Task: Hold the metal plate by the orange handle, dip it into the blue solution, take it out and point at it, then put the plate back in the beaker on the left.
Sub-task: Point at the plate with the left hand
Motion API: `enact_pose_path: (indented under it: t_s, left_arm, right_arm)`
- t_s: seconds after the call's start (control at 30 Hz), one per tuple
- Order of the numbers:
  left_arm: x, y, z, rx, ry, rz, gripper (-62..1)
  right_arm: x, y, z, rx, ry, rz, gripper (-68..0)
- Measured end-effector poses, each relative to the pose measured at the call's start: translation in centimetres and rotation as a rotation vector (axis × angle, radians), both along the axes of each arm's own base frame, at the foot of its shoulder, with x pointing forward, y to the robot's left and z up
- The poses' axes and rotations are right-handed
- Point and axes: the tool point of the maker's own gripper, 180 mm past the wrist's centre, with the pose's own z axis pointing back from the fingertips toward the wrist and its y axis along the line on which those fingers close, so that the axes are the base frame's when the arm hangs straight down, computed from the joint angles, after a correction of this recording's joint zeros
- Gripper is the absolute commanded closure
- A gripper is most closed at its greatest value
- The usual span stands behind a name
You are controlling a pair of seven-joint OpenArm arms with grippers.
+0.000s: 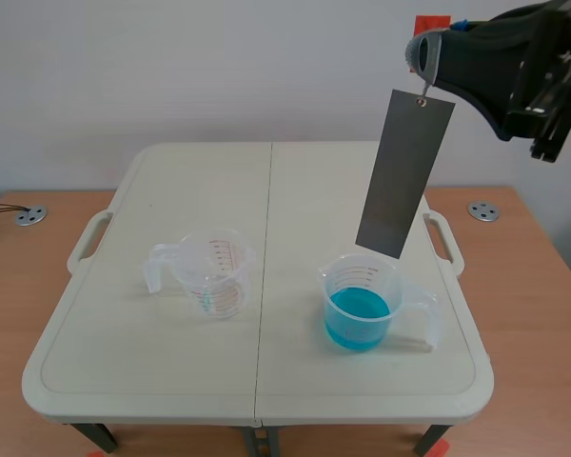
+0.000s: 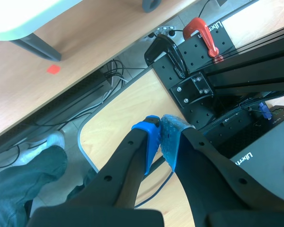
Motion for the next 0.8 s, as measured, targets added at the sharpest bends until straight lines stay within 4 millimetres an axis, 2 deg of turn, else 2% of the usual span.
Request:
enact_pose_path:
  t_s: [0.37, 0.43, 0.63, 0.7, 0.8]
  left_arm:
    - [0.4, -0.1, 0.2, -0.009, -0.021, 0.002, -4.2]
    - [2.5, -0.7, 1.2, -0.053, -0.112, 0.005, -4.2]
    - [13.1, -2.3, 5.2, -0.089, -0.435, -0.041, -4.2]
    - [15.4, -3.3, 6.1, -0.091, -0.484, -0.068, -4.2]
    - [17.3, -5.1, 6.9, -0.107, -0.516, -0.112, -4.2]
  right_arm:
    - [0.0, 0.0, 0.0, 0.0, 0.0, 0.0, -1.1]
    - [0.0, 0.0, 0.0, -0.002, 0.0, -0.001, -1.1]
    - [0.0, 0.0, 0.0, 0.0, -0.002, -0.001, -1.1]
    - [0.0, 0.0, 0.0, 0.0, -0.002, -0.001, -1.1]
    - [0.0, 0.0, 0.0, 0.0, -0.002, -0.001, -1.1]
